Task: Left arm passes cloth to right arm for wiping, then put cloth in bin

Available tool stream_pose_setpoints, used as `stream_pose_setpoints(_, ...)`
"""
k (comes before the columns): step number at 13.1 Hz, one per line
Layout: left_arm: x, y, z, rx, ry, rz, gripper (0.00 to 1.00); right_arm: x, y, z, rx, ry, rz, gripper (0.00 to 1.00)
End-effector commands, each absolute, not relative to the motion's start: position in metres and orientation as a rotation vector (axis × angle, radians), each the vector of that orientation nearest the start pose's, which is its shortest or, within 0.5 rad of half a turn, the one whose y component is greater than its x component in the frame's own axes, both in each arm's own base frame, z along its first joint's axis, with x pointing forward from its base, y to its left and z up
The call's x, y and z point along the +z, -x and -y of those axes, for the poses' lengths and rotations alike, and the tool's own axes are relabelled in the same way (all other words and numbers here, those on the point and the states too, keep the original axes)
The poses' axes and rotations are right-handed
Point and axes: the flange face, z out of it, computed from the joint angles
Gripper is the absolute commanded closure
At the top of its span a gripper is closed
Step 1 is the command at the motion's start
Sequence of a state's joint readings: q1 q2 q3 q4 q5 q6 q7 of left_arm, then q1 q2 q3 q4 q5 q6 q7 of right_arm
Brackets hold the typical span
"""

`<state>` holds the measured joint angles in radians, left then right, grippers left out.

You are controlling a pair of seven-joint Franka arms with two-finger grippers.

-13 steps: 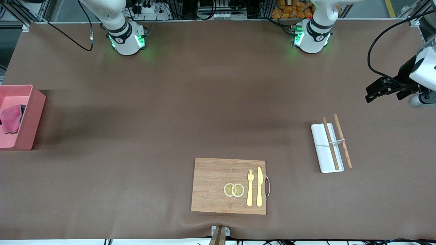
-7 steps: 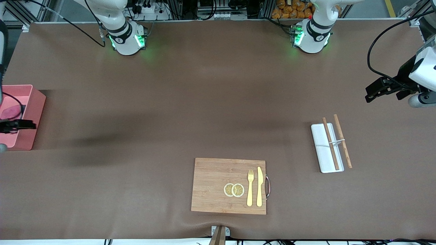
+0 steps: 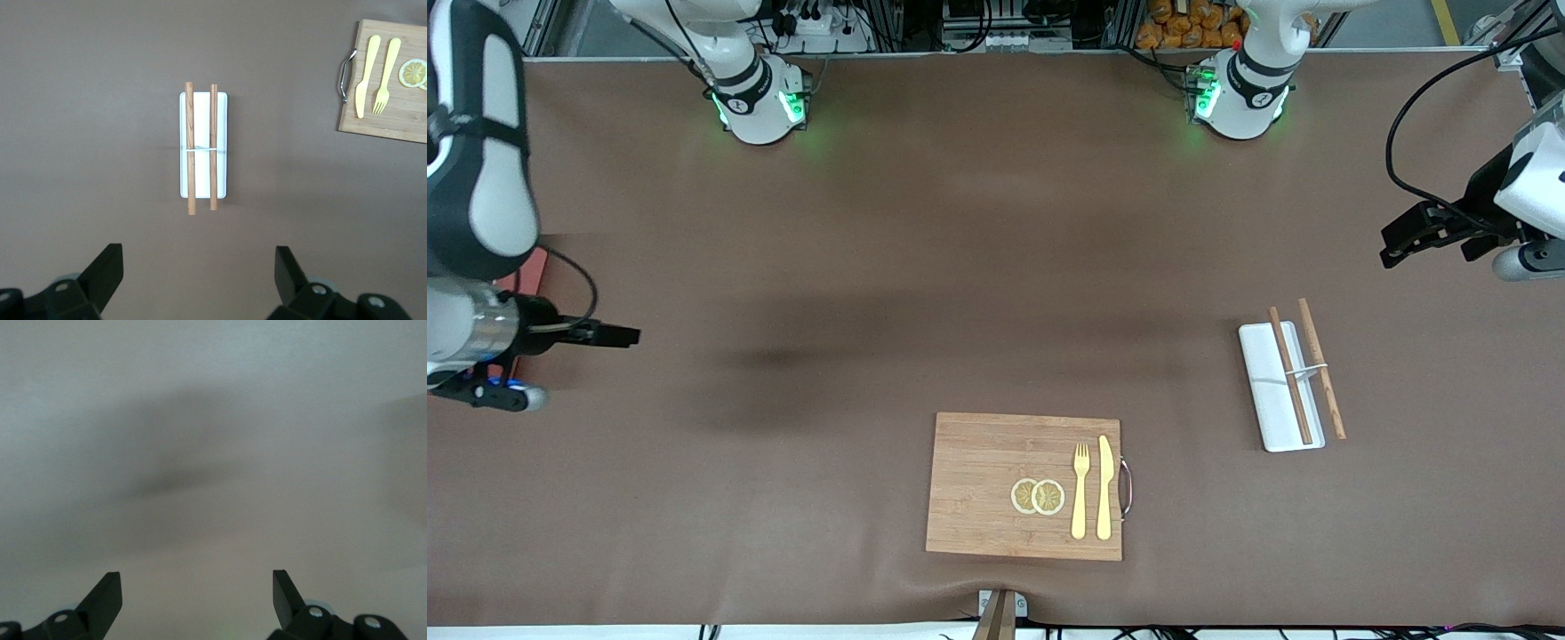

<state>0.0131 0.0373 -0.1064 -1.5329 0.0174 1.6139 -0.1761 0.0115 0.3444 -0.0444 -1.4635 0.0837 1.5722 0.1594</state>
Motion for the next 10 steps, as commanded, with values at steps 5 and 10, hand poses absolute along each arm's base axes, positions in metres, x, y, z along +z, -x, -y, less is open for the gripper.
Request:
stream_pose_setpoints(5, 0.632, -0.562, 0.05, -0.097, 3.114, 0.097, 0.0, 0.519, -0.559, -0.003, 0.162, 3.034, -0.319, 0.0)
stream_pose_setpoints(10, 0.636, -0.563, 0.048, -0.108, 3.119, 0.1, 0.0, 0.552, -0.552, -0.001, -0.001, 3.027, -0.328, 0.0)
